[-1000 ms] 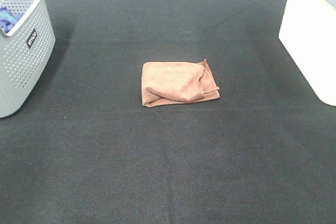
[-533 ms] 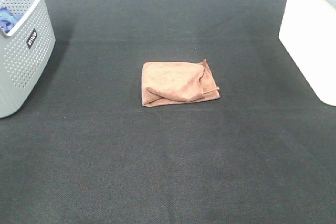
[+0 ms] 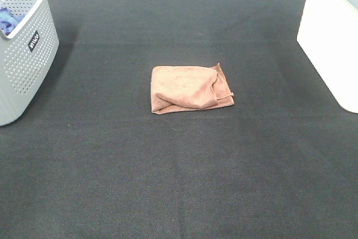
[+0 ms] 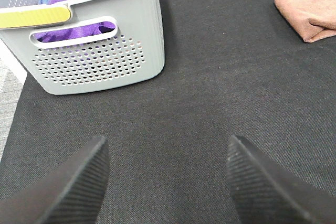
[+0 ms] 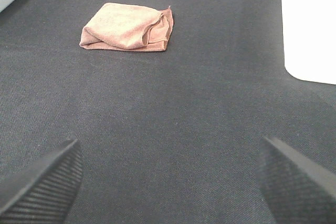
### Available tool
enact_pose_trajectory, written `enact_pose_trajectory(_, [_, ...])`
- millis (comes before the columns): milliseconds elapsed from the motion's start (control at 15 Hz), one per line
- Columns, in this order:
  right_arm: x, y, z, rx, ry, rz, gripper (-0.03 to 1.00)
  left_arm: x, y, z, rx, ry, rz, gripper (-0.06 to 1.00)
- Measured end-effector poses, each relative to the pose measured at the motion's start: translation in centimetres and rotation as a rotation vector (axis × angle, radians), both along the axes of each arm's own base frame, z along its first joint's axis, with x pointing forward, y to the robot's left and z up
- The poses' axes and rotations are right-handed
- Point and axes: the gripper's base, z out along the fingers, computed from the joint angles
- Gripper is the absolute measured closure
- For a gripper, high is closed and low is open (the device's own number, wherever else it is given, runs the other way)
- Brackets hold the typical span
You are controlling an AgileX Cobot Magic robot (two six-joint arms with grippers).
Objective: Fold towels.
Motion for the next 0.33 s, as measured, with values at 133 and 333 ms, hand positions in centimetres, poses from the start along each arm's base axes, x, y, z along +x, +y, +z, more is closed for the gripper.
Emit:
enact_pose_trajectory(133, [0.0, 0.0, 0.0, 0.0, 0.0, 0.0, 0.12, 0.0, 0.01, 0.0, 0.001, 0.0, 0.001, 0.32])
enact_pose_trajectory(333, [0.0, 0.0, 0.0, 0.0, 0.0, 0.0, 0.12, 0.0, 0.01, 0.0, 0.001, 0.0, 0.001, 0.32])
